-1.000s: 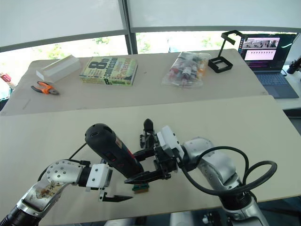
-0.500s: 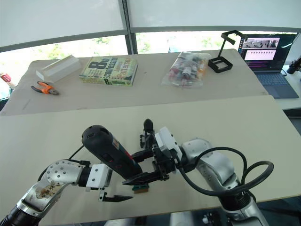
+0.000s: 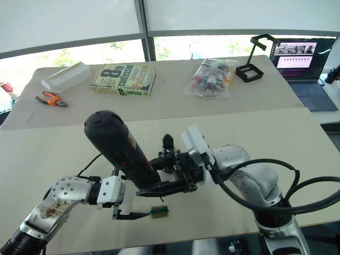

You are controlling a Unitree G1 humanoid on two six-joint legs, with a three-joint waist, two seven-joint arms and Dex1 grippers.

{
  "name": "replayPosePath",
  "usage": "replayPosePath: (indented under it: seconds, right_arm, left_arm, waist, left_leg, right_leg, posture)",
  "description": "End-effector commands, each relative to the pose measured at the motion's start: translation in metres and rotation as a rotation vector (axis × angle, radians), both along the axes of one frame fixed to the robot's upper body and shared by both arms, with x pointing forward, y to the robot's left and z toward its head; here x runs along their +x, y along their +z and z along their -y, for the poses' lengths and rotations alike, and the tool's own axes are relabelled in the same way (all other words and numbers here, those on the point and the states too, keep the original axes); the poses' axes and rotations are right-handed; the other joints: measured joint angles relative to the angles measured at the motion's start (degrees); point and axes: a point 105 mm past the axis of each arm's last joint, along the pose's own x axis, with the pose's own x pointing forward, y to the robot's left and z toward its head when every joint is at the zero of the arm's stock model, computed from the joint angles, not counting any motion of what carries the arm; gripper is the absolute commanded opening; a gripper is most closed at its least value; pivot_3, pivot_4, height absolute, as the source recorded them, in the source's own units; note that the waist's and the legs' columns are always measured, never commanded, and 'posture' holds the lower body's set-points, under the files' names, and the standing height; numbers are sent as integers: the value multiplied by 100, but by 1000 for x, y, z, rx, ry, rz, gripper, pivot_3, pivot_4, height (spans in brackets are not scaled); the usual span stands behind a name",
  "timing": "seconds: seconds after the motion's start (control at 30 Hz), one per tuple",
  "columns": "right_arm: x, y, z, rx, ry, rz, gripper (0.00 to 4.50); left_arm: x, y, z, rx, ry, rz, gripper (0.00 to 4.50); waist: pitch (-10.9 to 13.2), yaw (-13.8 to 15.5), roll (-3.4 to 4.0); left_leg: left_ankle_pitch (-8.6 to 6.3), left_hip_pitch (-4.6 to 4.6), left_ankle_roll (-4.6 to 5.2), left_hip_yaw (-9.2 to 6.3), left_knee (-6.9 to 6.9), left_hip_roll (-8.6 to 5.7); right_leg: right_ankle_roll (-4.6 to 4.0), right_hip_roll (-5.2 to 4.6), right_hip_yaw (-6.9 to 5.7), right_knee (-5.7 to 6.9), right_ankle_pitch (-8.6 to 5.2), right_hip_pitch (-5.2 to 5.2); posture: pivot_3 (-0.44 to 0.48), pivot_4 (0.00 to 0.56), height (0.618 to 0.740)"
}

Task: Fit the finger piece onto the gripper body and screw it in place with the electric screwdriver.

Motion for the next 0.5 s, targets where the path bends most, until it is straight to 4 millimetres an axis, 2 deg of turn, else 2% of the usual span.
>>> replayPosePath:
  seconds: [0.03,0.2,0.3,0.4,0.5]
  right_arm:
    - [-3,33,3,64,27,67,1922]
    - [3,54,1,69,30,93,1922]
    - [15,69,-3,80,14,102,1922]
    - [34,71,-8,81,-19,120,1922]
    - [42,69,-8,76,-33,140,1922]
  left_arm:
    - [9,18,-2,-39,25,21,4500]
    - [25,26,-7,-54,69,37,4500]
    - [40,29,-8,-61,91,63,4500]
    - [50,29,-4,-73,96,76,4500]
    - [56,27,-1,-74,90,85,4500]
  waist:
    - [0,0,0]
    - [-1,3,0]
    - [-1,2,-1]
    - [-2,-6,-2]
    - [-2,-27,-2]
  left_leg:
    - [0,-1,0,0,0,0]
    - [0,-1,0,0,0,1]
    - [1,-8,0,4,3,-2]
    - [1,-8,-1,4,3,-1]
    - [1,-12,-1,6,3,-1]
  right_leg:
    - [-2,0,0,0,1,-2]
    - [-3,1,-2,0,2,-2]
    - [-4,-1,0,0,4,-10]
    - [-6,1,-2,1,5,-12]
    - [-6,0,-2,2,6,-14]
  posture:
    - [0,150,738]
    - [0,150,738]
    - [0,150,738]
    - [0,150,738]
    - [0,150,738]
